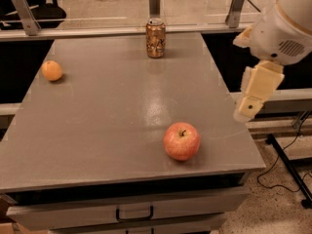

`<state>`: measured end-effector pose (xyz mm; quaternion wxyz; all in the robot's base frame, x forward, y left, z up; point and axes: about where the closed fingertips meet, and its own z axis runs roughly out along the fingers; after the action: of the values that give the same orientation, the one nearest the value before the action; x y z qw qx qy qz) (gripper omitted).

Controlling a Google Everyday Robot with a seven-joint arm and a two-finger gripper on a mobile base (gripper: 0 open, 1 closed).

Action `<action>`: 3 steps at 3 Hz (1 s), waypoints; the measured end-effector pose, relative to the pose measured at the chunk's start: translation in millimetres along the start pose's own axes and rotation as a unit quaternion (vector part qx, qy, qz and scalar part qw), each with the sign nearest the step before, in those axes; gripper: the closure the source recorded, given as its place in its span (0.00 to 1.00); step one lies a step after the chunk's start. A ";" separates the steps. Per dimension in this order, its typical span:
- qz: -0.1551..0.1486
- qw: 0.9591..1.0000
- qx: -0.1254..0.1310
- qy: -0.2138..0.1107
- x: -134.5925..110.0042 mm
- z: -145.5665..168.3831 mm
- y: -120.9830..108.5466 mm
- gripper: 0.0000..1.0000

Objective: Pick orange

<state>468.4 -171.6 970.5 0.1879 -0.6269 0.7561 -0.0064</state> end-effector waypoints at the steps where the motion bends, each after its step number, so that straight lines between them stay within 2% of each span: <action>1: -0.067 0.995 -0.008 -0.078 -94.9 28.2 -18.9 0.00; 2: -0.114 0.980 -0.007 -0.162 -200.9 41.5 -24.5 0.00; 3: -0.114 0.980 -0.007 -0.162 -200.9 41.5 -24.5 0.00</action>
Offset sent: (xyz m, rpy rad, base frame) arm 0.0886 0.2981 0.0423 0.3930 -0.1549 0.4209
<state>532.4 23.5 993.4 0.3012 -0.7032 0.6392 0.0788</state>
